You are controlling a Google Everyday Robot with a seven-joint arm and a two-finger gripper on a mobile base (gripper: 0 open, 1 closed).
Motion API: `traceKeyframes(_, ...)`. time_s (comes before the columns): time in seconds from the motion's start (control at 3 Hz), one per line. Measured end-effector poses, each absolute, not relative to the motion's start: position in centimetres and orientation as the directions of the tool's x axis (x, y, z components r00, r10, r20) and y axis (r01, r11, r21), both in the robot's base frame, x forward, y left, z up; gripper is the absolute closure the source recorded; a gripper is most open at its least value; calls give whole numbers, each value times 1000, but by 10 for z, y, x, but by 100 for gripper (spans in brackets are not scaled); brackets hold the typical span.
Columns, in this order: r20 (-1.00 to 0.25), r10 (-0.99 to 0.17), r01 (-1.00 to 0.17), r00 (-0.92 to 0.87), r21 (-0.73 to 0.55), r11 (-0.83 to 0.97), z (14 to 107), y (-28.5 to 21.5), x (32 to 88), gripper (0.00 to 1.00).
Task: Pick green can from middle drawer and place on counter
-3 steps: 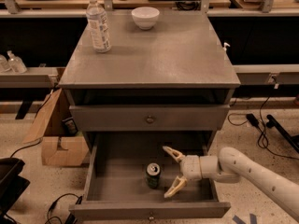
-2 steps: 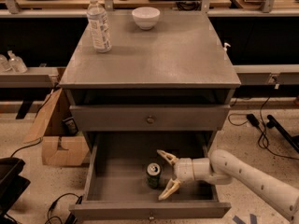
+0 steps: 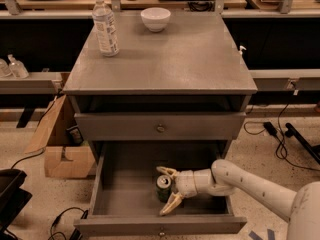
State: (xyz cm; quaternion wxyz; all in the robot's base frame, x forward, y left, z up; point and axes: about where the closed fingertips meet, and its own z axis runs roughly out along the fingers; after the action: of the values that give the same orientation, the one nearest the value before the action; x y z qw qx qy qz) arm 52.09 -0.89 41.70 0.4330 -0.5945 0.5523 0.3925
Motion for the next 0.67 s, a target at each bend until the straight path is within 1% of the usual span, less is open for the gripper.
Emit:
traceKeyframes(0.33, -937, -346, -998, 57, -54, -20, 407, -1, 523, 37)
traceKeyframes(0.67, -939, -344, -999, -26, 31, -9, 435, -3, 520, 68)
